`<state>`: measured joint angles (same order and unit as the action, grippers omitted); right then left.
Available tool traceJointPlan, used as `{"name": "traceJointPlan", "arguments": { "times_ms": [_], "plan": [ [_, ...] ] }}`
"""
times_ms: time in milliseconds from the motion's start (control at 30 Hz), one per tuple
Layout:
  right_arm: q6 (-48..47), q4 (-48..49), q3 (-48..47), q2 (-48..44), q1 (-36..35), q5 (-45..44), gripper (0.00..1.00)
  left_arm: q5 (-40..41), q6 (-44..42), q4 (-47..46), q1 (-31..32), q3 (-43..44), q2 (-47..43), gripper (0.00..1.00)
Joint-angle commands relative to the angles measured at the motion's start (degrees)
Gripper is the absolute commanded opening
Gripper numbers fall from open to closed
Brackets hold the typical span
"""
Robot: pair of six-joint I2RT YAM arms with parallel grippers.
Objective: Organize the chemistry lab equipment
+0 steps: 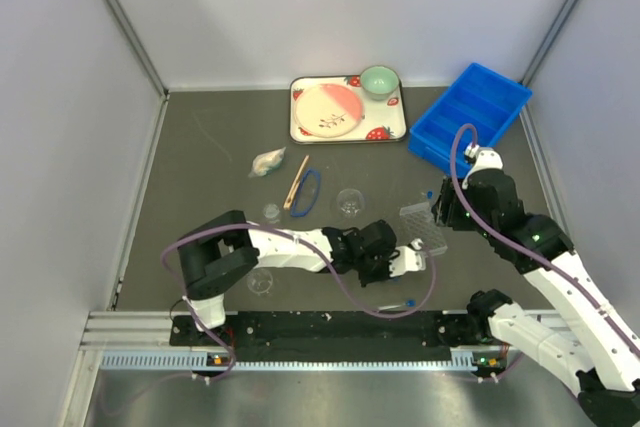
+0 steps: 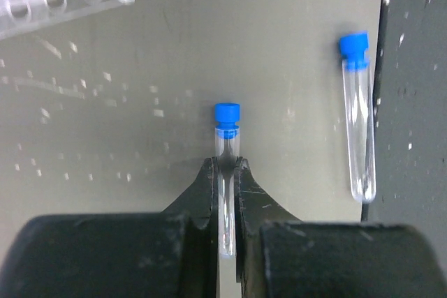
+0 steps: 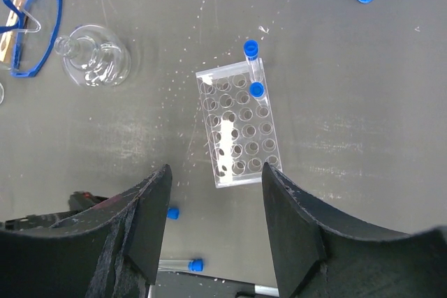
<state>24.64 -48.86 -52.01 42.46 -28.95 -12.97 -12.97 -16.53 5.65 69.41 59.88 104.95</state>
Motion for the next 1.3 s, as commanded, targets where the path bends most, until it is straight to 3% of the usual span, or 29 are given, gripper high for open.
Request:
{"name": "traceJointPlan", "arguments": {
  "times_ms": [0, 167, 333, 633, 800, 1000, 1267],
  "plan": [
    [-0.2, 2.2, -2.0, 0.3, 0.5, -1.3, 0.55, 2.1, 2.3, 7.0, -0.8, -4.4, -6.3, 0.0],
    [-1.8, 1.0, -7.7, 1.8, 0.5, -2.8, 0.55, 0.9, 4.4, 8.5, -1.7, -6.1, -18.6, 0.0],
    [-2.6, 1.3, -11.1, 6.1, 0.4, 2.9, 0.54, -4.3, 9.7, 7.8, -4.9, -7.3, -30.0, 0.0],
    [-2.1, 10.0, -11.8, 10.4, 0.2, 27.3, 0.52, -16.8, 21.4, 0.7, -14.1, -12.6, -43.8, 0.0],
    [-0.3, 14.4, -12.5, 15.2, -4.4, 37.0, 0.52, -17.5, 24.9, -2.6, -17.4, -16.3, -48.2, 0.0],
    [2.2, 19.4, -11.5, 19.5, -10.6, 39.2, 0.52, -20.5, 29.9, -7.9, -20.2, -18.3, -49.3, 0.0],
    [5.1, 24.0, -8.4, 19.8, -12.7, 41.9, 0.51, -22.3, 32.2, -9.3, -22.4, -19.3, -50.1, 0.0]
  ]
}}
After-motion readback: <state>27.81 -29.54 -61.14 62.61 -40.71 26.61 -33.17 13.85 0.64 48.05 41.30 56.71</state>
